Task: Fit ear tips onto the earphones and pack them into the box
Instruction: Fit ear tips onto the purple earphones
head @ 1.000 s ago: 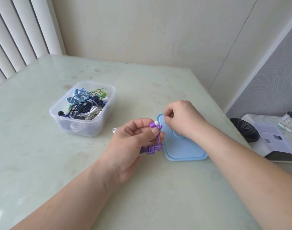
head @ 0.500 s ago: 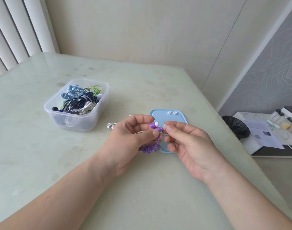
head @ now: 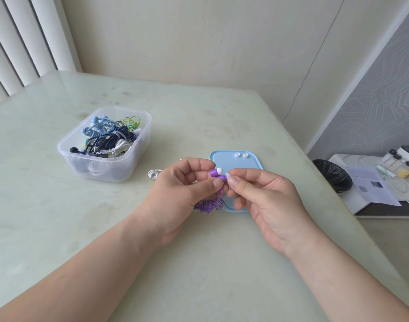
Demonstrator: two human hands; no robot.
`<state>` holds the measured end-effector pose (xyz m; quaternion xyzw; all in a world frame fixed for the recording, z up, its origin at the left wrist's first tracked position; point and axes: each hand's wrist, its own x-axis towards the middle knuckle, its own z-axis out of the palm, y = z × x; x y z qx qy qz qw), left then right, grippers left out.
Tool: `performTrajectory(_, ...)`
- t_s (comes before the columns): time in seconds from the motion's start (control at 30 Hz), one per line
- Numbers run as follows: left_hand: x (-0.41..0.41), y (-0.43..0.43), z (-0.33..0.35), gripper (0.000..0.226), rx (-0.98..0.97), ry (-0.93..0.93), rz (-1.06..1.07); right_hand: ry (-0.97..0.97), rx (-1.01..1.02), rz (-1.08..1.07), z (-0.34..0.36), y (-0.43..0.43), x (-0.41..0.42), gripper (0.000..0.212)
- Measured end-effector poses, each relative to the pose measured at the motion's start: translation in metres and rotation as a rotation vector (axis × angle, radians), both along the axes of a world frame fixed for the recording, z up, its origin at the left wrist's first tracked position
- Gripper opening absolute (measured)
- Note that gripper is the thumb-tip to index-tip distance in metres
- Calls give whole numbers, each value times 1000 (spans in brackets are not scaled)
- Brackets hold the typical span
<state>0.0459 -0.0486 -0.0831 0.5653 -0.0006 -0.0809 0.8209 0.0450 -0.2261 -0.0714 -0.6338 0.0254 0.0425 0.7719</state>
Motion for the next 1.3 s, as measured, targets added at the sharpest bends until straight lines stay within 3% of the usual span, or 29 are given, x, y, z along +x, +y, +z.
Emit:
performTrajectory(0.23,-1,0,1,38,8,-9,-1,21,29,39,-1,-1,0,10)
performTrajectory(0.6,-1,0,1,27,15,-17,16,-220,-231,3,0,-2,-1,6)
performTrajectory(0.8,-2,-1,2,27,10,-23,29,-202,-216,-16,-3,-2,-1,5)
performTrajectory(1.0,-2,0,2,28,3,-17,42,-356,-359,3,-4,-5,-5,10)
performTrajectory(1.17,-2,0,2,34,6,-21,17,-263,-212,-24,-3,-5,-3,9)
performTrajectory(1.3,-3,0,2,36,9,-28,4,-227,-227,22,-3,-4,-1,7)
